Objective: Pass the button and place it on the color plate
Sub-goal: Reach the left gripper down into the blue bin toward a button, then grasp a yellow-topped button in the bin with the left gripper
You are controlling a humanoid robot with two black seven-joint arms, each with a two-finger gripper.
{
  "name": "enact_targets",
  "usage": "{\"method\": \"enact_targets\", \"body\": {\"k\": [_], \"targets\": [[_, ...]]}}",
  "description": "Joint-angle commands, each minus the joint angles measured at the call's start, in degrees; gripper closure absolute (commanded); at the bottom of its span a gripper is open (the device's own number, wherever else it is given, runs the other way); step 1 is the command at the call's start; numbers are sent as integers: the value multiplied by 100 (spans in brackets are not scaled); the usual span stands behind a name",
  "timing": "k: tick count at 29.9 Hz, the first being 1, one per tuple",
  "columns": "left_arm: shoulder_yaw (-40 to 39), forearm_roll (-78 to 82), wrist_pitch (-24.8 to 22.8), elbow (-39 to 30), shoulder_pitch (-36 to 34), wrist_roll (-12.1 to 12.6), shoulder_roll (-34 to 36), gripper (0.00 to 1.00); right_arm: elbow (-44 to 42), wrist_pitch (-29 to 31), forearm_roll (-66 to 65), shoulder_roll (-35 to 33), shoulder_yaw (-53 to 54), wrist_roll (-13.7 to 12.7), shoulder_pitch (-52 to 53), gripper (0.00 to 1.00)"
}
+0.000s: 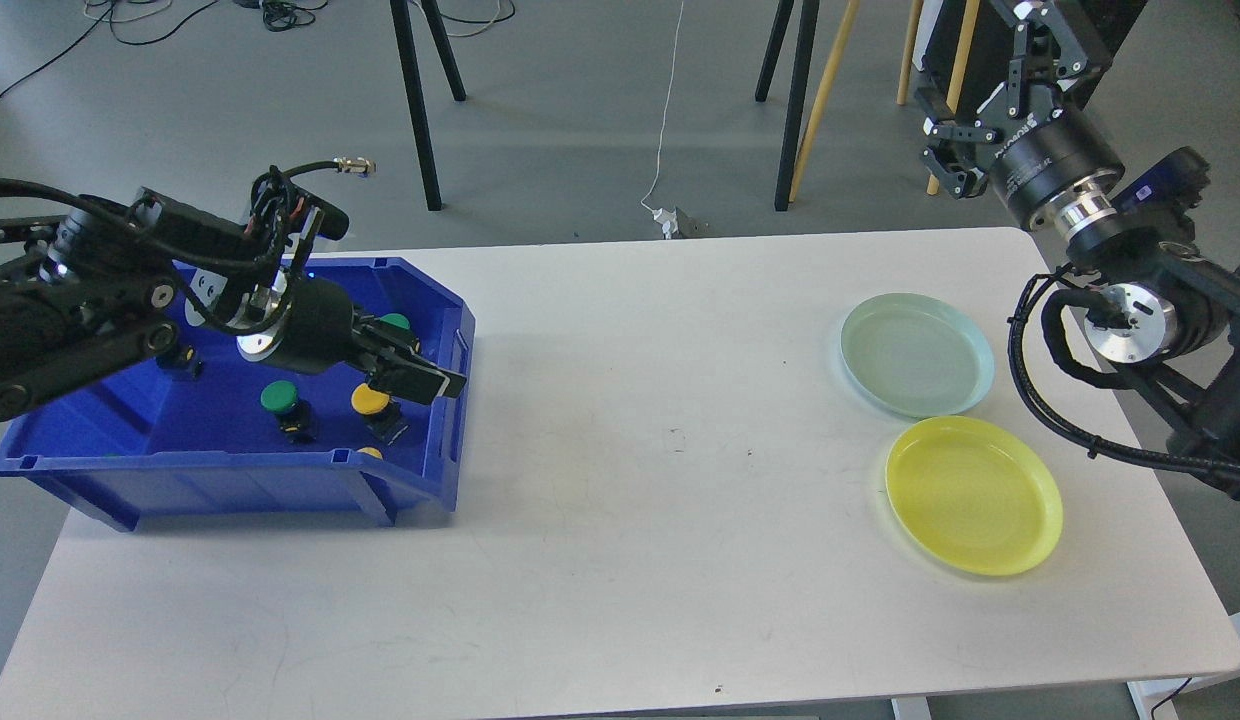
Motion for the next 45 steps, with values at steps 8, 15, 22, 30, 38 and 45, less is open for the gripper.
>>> {"method": "enact_targets", "body": {"k": [8, 15, 22, 30, 38, 45], "targets": [[15, 150, 1, 1233, 337, 0, -589, 1, 27, 17, 9, -262, 65, 14, -131, 0], [15, 255, 1, 1365, 407, 0, -607, 1, 212, 8, 9, -324, 100, 14, -140, 0], [24, 264, 1, 1462, 469, 0, -704, 1, 344, 0, 9, -456, 144, 22, -228, 0], [24, 264, 1, 1989, 671, 0, -1055, 1, 405, 8, 9, -544, 152, 23, -289, 0], [33, 264, 1, 2376, 803, 0, -1222, 1, 476, 8, 9, -579, 152, 40, -368, 0], [33, 273, 1, 2499, 917, 0, -1266, 2, 476, 8, 9, -579, 152, 40, -386, 0]]}}
